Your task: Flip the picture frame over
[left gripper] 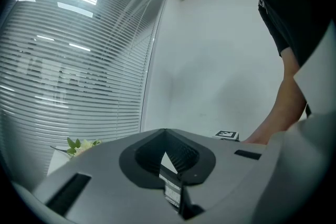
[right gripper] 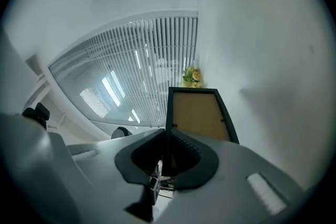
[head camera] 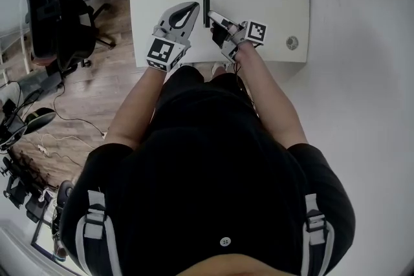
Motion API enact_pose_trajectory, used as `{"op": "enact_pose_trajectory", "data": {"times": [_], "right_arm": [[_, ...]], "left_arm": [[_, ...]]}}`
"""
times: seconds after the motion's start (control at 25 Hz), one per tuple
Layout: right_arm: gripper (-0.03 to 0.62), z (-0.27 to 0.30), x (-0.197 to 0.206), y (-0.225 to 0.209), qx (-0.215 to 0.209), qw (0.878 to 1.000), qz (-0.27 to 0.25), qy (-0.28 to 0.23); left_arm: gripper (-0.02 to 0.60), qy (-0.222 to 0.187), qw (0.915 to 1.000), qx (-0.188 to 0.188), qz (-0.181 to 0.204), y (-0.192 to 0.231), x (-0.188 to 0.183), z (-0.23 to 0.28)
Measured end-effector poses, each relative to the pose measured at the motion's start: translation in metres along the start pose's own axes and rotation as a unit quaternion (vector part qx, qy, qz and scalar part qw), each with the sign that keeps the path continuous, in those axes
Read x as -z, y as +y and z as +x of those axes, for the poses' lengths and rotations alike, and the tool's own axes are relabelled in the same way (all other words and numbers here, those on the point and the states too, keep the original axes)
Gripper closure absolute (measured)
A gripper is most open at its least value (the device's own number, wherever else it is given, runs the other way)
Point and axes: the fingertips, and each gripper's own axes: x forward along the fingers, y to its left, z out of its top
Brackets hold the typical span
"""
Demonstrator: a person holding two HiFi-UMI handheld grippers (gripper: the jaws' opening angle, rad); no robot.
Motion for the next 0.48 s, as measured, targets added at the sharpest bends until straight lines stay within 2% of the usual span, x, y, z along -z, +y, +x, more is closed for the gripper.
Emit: {"op": "enact_pose_trajectory", "data": {"times": [0.2,0.32,0.48], "right_arm": [[0.545,-0.006,0.002,-0.020,0.003,1.000,0.014,-0.005],[0.545,-0.009,0.002,-0.026,-0.001,1.000,0.026,-0.009],[0.545,-0.015,0.000,-0.036,-0.002,0.999,0.042,-0.016]], "left_arm": [[0.580,0.019,0.9998,0.001,-0.002,-0.002,0.014,-0.003],[0.580,0.004,1.0000,-0.001,-0.005,-0.001,0.010,-0.001],[0.580,0.005,0.9999,0.000,-0.013,-0.002,0.015,-0.001]]}}
